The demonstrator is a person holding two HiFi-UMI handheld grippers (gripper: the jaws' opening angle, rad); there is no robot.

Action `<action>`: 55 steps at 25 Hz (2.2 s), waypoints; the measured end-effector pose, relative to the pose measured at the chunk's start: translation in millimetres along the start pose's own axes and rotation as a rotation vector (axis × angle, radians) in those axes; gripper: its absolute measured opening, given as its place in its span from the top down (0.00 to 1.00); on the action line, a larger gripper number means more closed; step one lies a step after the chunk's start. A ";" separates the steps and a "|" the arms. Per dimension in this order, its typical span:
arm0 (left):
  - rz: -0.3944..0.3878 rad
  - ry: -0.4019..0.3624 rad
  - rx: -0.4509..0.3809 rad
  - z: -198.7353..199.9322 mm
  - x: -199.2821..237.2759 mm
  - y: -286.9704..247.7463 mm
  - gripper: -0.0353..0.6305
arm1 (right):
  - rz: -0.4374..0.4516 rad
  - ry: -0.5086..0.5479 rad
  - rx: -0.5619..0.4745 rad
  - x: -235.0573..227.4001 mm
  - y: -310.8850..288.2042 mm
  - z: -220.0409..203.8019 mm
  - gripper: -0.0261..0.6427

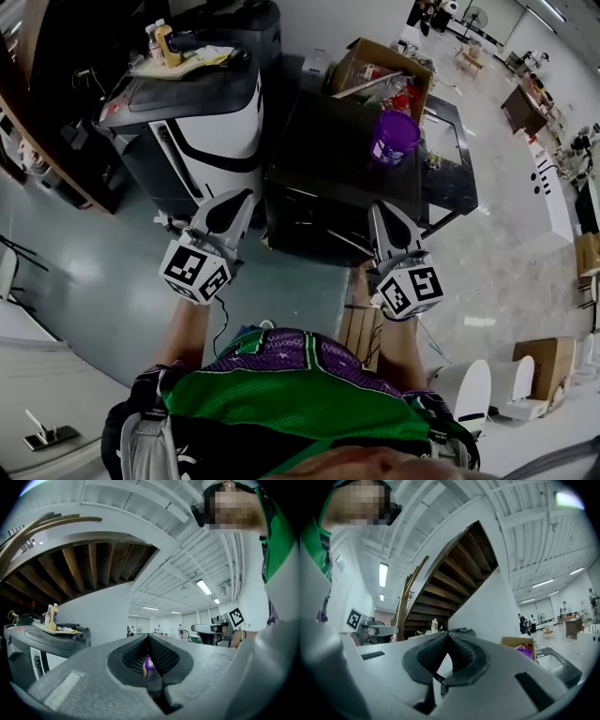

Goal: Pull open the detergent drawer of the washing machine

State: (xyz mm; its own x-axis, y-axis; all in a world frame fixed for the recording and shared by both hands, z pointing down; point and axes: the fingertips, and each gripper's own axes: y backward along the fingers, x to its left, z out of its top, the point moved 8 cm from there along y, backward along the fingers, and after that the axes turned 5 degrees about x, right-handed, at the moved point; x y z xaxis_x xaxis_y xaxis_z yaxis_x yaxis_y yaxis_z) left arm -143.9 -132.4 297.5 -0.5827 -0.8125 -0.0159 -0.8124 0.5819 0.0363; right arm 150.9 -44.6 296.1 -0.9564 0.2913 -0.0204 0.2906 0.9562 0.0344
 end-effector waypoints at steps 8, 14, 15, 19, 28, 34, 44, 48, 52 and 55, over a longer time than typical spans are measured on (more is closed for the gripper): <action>-0.056 0.016 0.010 -5.8 40.1 -7.2 0.92 | -0.047 0.037 0.014 14.4 -31.2 -3.2 0.96; -0.067 0.030 0.018 -15.6 62.9 -8.3 0.92 | 0.005 0.099 0.058 29.1 -57.7 -15.5 0.72; -0.064 0.036 0.018 -17.7 65.4 -9.6 0.92 | 0.010 0.119 0.073 30.0 -61.9 -17.5 0.69; -0.048 0.044 0.023 -24.3 68.4 -15.3 0.92 | 0.017 0.145 0.134 22.7 -77.6 -33.0 0.68; 0.005 0.076 0.072 -50.2 59.2 -32.5 0.92 | 0.100 0.199 0.342 -12.6 -116.2 -114.6 0.68; 0.025 0.086 0.111 -64.2 50.5 -46.1 0.92 | 0.133 0.201 0.474 -35.9 -137.9 -183.8 0.68; 0.084 0.084 0.164 -76.1 52.4 -62.0 0.92 | 0.152 0.223 0.609 -60.0 -175.0 -276.2 0.68; 0.097 0.080 0.181 -79.3 51.6 -67.8 0.92 | 0.143 0.197 0.636 -68.8 -188.0 -305.4 0.68; 0.117 0.078 0.205 -84.0 52.5 -68.5 0.92 | 0.134 0.226 0.673 -70.7 -202.9 -325.1 0.68; 0.136 0.076 0.225 -89.3 53.3 -66.6 0.92 | 0.138 0.264 0.701 -71.1 -210.3 -335.9 0.68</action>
State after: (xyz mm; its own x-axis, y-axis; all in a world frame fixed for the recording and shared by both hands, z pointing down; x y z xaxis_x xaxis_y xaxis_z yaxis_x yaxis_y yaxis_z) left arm -119.0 -217.5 383.5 -0.6908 -0.7213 0.0495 -0.7155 0.6722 -0.1902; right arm 147.9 -275.5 625.9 -0.8595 0.4780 0.1808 0.2747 0.7304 -0.6253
